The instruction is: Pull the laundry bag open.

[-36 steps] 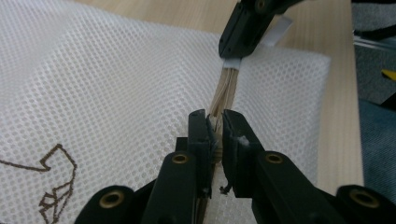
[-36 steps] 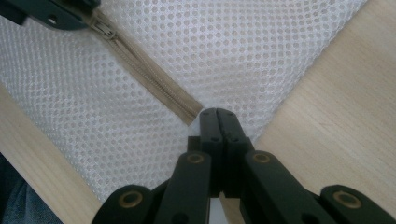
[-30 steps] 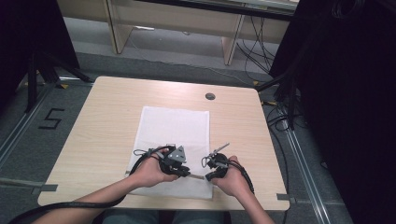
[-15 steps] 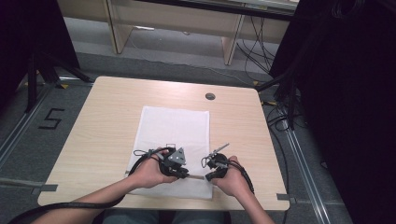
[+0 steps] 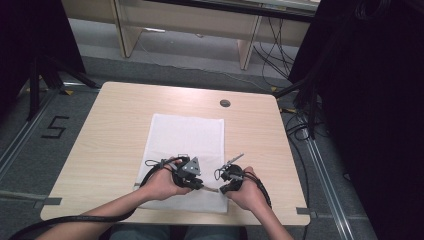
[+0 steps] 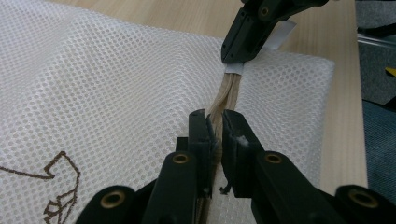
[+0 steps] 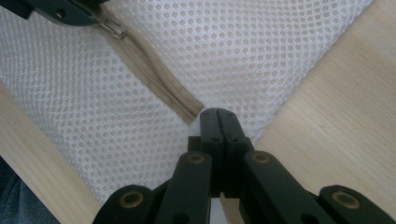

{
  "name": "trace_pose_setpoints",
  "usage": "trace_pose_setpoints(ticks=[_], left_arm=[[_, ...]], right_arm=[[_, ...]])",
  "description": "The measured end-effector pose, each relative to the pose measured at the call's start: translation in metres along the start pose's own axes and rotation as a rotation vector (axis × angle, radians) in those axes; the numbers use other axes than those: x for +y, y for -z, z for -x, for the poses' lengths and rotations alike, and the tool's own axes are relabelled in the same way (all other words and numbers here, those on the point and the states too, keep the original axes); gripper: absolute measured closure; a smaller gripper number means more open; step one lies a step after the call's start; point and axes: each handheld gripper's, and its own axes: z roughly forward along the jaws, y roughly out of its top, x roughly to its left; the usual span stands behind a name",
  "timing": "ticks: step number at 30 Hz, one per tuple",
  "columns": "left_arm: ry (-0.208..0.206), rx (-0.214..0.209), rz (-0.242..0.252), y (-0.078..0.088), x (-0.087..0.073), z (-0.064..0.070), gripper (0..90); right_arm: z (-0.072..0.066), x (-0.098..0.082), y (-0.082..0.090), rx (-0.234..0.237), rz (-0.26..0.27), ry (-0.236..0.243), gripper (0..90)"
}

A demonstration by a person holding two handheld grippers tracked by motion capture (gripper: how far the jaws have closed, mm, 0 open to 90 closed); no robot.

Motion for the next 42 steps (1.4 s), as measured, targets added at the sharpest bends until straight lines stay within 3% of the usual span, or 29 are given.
trace_pose_setpoints(ticks=[3,4,5,6,7,8,10,11,13,15,16,19,24,26,29,30,33,37,42], left_arm=[[-0.004,-0.004,0.009,-0.003,0.001,0.000,82.2],[0.008,-0.015,0.033,-0.004,0.002,0.000,89.3],[0.045,-0.031,0.050,-0.006,0.003,0.001,90.0],[0.004,0.007,0.016,-0.006,0.005,0.003,90.0],[-0.064,0.064,-0.032,-0.005,0.005,0.004,90.0],[-0.110,0.088,-0.071,-0.004,0.003,0.001,90.0],[-0.030,0.047,-0.023,-0.001,-0.003,-0.003,90.0],[-0.021,0.040,-0.022,0.003,-0.004,-0.006,90.0],[0.027,0.050,0.011,0.008,-0.006,-0.010,89.7],[0.045,0.037,0.016,0.012,-0.007,-0.012,82.2],[0.032,0.029,-0.006,0.012,-0.009,-0.012,80.6],[0.030,-0.017,-0.037,0.008,-0.012,-0.008,75.4],[0.008,-0.012,-0.085,-0.006,-0.017,-0.003,70.5],[0.015,-0.009,-0.090,-0.006,-0.016,-0.003,71.0],[0.000,-0.001,-0.093,-0.006,-0.015,-0.003,76.9],[0.002,-0.009,-0.095,-0.007,-0.014,-0.003,80.7],[-0.021,0.005,-0.109,-0.007,-0.012,0.000,81.0],[-0.013,0.001,-0.078,-0.002,-0.008,-0.004,81.1],[0.086,-0.028,0.016,0.003,-0.003,-0.005,81.2]], right_arm=[[-0.001,0.000,0.000,-0.002,-0.004,-0.003,90.0],[-0.001,0.000,0.000,-0.003,-0.005,-0.003,90.0],[-0.001,0.000,0.000,-0.002,-0.003,0.001,90.0],[-0.001,0.000,0.000,-0.002,-0.002,0.003,90.0],[-0.001,0.000,0.000,0.001,-0.003,0.000,90.0],[-0.002,-0.001,0.001,-0.003,-0.007,-0.020,90.0],[0.001,-0.002,0.000,0.007,0.003,-0.015,90.0],[0.000,-0.002,0.001,0.005,0.000,-0.028,90.0],[0.001,-0.001,0.000,0.012,0.007,-0.007,90.0],[0.001,0.000,0.000,0.009,-0.001,-0.001,90.0],[0.002,0.000,0.000,0.006,0.003,0.012,90.0],[-0.001,-0.001,0.000,0.003,0.004,-0.021,90.0],[-0.001,0.000,0.000,0.002,-0.001,-0.019,90.0],[-0.003,-0.001,0.001,0.005,-0.012,-0.045,90.0],[0.000,0.000,0.000,-0.003,-0.002,-0.002,90.0],[-0.001,0.000,0.000,0.002,-0.004,-0.016,90.0],[0.000,0.000,0.000,0.001,0.001,-0.008,90.0],[0.000,0.000,0.000,0.002,-0.001,-0.012,90.0],[0.001,0.000,0.000,0.004,0.001,0.004,90.0]])
